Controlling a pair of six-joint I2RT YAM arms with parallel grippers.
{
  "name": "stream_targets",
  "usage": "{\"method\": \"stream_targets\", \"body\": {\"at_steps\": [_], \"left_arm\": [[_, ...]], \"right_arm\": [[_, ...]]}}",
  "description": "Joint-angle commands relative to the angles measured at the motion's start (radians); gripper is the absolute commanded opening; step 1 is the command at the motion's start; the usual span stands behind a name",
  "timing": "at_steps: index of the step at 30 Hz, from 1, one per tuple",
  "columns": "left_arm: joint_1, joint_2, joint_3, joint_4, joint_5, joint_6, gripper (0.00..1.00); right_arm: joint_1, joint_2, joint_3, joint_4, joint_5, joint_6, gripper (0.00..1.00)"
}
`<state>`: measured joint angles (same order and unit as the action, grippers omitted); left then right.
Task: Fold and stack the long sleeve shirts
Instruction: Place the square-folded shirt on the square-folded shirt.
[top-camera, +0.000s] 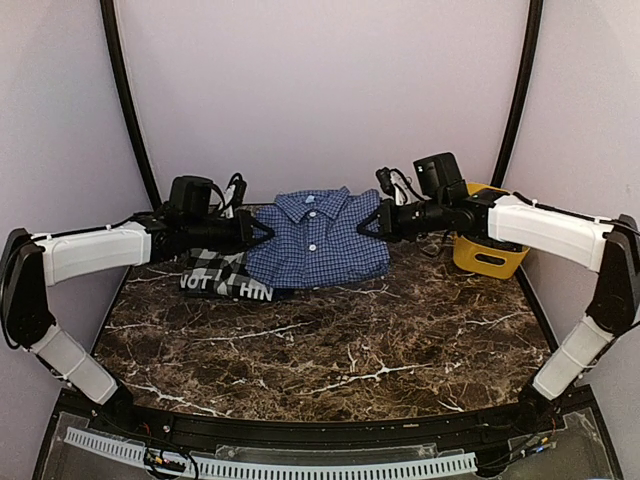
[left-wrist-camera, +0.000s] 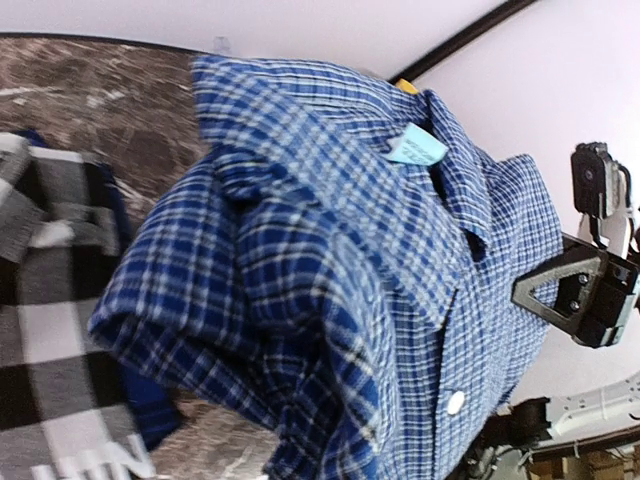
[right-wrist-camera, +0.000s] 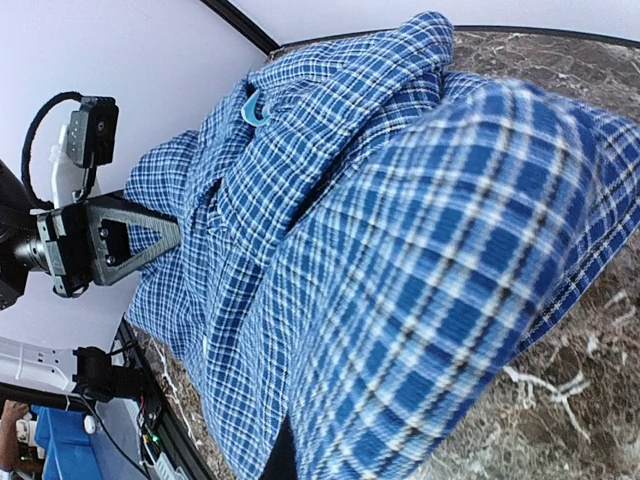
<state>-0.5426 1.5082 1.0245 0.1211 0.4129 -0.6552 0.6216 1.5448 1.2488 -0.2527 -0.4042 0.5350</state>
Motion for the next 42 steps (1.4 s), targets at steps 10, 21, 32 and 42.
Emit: {"method": "stream_targets", "body": {"at_steps": [10, 21, 32, 42], "left_arm": [[0.427, -0.031, 0.125, -0.408, -0.048, 0.289, 0.0], [0.617, 0.12, 0.196, -0.457, -0.073, 0.359, 0.0], [0.646, 0.302, 0.192, -0.415, -0.191, 0.331, 0.1], [0.661, 0.262, 0.224, -0.439, -0.325, 0.315, 0.55]], "right_arm": [[0.042, 0.443, 0.374, 0.229, -0.165, 0.087, 0.0], [0.109, 0.754, 0.604, 0.39, -0.211, 0.234, 0.0], [0.105, 0.869, 0.56, 0.494, -0.192, 0.289, 0.07], [0.028, 0.75, 0.482, 0.403, -0.142, 0.196, 0.45]]}}
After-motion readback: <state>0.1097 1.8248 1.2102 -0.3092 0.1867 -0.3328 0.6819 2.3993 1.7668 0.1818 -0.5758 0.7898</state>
